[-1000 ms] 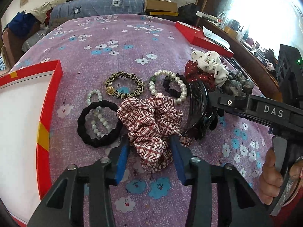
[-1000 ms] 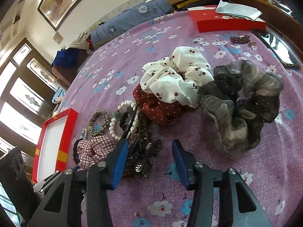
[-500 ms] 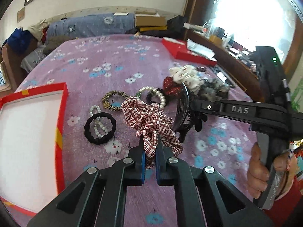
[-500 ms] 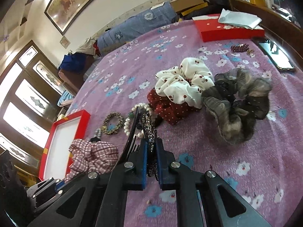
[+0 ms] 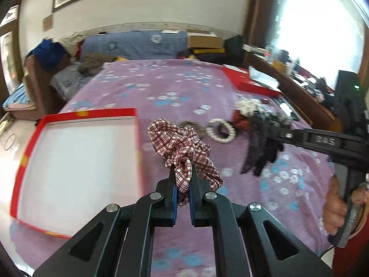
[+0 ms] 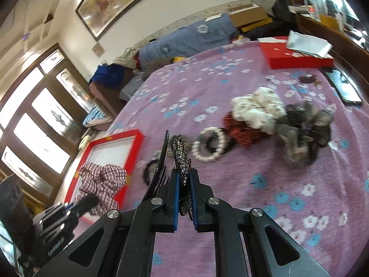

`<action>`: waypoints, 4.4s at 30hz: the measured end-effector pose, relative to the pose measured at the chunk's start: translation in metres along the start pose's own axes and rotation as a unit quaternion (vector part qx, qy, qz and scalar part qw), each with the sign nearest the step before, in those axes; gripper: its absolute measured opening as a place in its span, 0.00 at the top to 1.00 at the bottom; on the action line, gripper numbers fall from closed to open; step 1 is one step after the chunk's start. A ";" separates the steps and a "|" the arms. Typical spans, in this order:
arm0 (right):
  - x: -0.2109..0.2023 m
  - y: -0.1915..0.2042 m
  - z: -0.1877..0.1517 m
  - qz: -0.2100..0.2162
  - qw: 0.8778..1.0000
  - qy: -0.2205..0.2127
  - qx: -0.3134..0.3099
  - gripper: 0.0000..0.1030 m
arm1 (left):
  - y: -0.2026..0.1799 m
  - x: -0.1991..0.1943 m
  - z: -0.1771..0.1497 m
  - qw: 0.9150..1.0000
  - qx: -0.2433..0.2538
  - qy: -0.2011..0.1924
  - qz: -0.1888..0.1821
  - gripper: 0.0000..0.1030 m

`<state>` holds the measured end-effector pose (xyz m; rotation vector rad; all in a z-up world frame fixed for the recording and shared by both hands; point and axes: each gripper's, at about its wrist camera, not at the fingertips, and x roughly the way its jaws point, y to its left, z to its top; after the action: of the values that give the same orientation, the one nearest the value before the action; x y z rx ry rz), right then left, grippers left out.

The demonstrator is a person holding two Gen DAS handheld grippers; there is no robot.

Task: Organize jewelry
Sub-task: 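Carry both items to the red-framed tray and release the plaid scrunchie from the left gripper, then lower the black hair clips into the tray and open the right gripper, then grasp the black hair tie with the left gripper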

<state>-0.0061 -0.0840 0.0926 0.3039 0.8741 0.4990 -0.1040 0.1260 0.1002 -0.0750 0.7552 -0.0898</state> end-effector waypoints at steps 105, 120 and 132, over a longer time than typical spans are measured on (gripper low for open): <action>-0.015 -0.071 -0.029 -0.120 0.993 0.004 0.011 0.54 | 0.060 0.021 0.042 0.995 -0.061 0.049 0.060 0.40; -0.009 -0.094 -0.022 -0.101 0.994 0.003 0.038 0.54 | -0.006 0.136 0.042 0.988 0.047 0.137 0.053 0.58; -0.002 -0.094 -0.021 -0.092 0.995 0.008 0.038 0.54 | 0.005 0.137 0.028 0.986 0.018 0.163 0.022 0.95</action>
<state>0.0038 -0.1633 0.0386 0.2863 0.9287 0.2984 0.0146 0.1172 0.0265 -0.0092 1.0825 -0.0744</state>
